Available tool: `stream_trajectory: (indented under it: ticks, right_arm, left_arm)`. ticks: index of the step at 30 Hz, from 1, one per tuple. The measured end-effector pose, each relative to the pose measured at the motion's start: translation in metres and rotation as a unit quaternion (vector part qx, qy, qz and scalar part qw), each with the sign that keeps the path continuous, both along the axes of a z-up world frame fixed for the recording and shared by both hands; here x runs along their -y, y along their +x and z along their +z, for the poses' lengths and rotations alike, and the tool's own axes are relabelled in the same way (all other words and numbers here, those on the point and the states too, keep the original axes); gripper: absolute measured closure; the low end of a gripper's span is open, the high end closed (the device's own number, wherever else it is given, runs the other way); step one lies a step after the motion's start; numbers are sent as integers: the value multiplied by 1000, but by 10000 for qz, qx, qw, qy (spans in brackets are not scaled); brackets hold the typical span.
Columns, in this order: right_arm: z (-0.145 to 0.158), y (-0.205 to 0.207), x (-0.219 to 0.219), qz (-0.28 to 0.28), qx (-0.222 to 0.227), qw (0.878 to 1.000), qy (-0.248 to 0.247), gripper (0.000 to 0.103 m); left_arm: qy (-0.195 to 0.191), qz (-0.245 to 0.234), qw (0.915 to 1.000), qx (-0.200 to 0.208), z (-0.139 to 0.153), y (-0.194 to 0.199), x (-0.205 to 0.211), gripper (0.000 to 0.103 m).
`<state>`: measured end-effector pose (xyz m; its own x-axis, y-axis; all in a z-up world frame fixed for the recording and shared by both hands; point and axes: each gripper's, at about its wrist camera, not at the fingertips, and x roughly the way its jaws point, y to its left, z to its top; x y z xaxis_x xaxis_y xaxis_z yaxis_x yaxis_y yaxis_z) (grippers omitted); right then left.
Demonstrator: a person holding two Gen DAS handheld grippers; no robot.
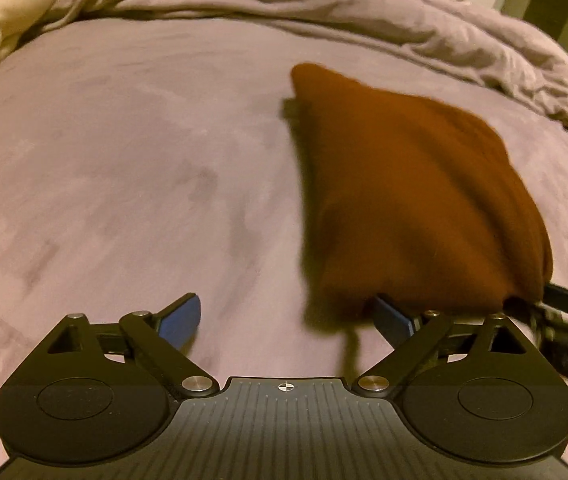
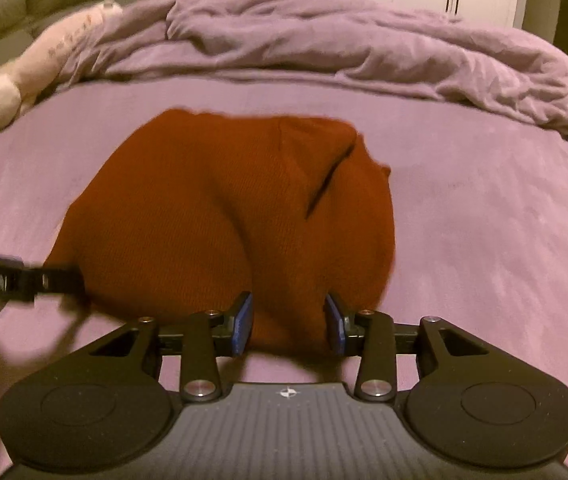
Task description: Fold small clothes
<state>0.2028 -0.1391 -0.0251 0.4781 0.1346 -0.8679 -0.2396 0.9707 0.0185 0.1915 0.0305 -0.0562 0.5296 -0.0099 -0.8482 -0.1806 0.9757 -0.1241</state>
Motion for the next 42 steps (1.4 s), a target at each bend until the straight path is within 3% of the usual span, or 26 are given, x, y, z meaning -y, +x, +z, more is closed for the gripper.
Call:
stream_trajectory:
  ticks: [1,5,9,12,18,24,32,36,42]
  right_arm:
    - [1,-7,-1,-80,-236,9997,-40,26]
    - [1,-54,2,-213,-708,9971,194,21]
    - [8,-92,6,-492,-851,9951,98,4]
    - [18,-104,11,-639,-997,9928,155,4]
    - [39,-81,5,-863,-1378,9856,-461,4]
    - [65,-64,3,-1045,-1300,9860,68,4]
    - [82,-39,-12,-1016,-1199,9871,-308,4]
    - [81,-32,-19,-939,-1159,9876,-479,4]
    - [82,-32,-22,-915,-1170,9878,-467,4]
  left_arm:
    - [36,-87,9999,-77,1,-6,3,6]
    - [108,-400,9990,-139,7,-33,16,4]
    - [195,-512,9985,-71,21,-53,23,2]
    - [224,-502,9985,4,34,-59,26,1]
    - [522,-491,9974,-47,57,-53,36,0]
    - [1004,-531,9934,131,76,-50,41,0]
    - [1086,-585,9922,173,88,-40,39,0]
    - [903,-547,9943,121,88,-39,34,0]
    - [865,-504,9950,27,84,-38,31,0]
